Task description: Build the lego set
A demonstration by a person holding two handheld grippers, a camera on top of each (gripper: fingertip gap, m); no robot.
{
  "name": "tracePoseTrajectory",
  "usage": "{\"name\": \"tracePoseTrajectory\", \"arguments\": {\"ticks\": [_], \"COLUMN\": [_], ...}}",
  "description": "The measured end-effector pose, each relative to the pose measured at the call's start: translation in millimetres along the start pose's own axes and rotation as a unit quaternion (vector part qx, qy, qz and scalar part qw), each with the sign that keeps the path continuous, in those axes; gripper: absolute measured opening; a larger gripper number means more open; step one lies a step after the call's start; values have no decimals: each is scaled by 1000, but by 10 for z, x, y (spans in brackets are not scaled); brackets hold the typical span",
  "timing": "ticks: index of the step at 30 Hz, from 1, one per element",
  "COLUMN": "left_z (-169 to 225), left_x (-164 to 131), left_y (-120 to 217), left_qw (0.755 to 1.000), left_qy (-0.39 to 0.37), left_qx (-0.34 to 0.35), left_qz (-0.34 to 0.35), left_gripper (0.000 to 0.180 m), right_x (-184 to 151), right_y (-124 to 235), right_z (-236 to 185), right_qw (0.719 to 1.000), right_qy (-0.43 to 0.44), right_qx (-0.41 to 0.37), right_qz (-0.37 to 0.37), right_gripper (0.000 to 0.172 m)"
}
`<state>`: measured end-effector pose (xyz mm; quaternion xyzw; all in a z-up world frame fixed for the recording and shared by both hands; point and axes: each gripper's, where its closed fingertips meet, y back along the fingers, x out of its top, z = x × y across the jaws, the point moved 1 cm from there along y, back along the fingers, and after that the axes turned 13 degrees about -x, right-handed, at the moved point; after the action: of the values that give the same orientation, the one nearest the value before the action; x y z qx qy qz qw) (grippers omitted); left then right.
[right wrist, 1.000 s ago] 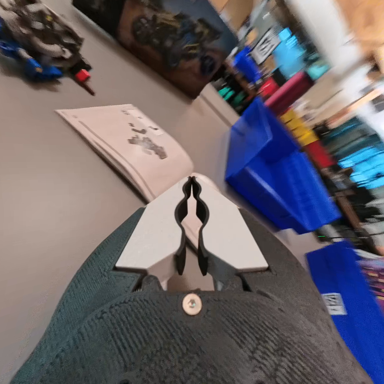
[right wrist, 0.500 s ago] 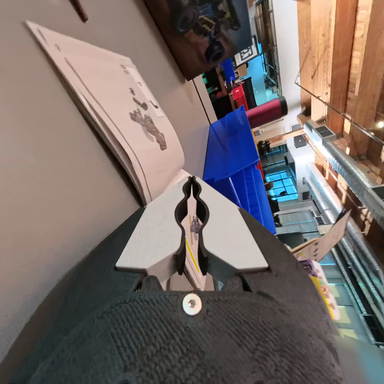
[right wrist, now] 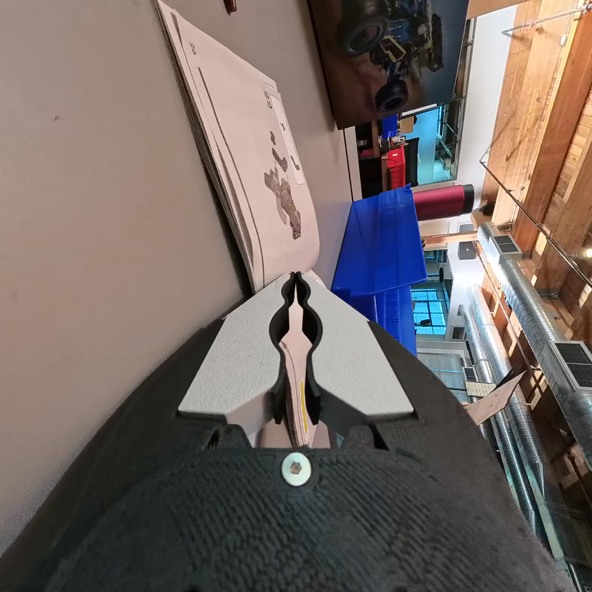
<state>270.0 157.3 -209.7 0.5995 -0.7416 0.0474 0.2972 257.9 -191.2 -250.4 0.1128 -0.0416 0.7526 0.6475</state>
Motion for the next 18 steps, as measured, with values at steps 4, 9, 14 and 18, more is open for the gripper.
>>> {"name": "tracePoseTrajectory", "arguments": {"ticks": [4, 9, 14, 18], "left_z": [-540, -1275, -1535, -1594], "left_x": [-84, -518, -830, -914], "left_y": [315, 900, 1198, 1288], "left_qw": [996, 964, 946, 943], "left_qy": [48, 217, 257, 256], "left_qx": [71, 153, 198, 214], "left_qz": [-5, 14, 9, -2], "left_gripper": [31, 27, 27, 26], "right_x": [-1, 5, 9, 6], "right_y": [-3, -9, -12, -15], "right_z": [-7, -12, -16, -17], "right_qw": [1000, 1000, 1000, 1000], "right_qy": [-2, -5, -4, -6], "right_qx": [1, 3, 3, 4], "right_qz": [1, 3, 4, 3], "right_gripper": [0, 0, 0, 0]}}
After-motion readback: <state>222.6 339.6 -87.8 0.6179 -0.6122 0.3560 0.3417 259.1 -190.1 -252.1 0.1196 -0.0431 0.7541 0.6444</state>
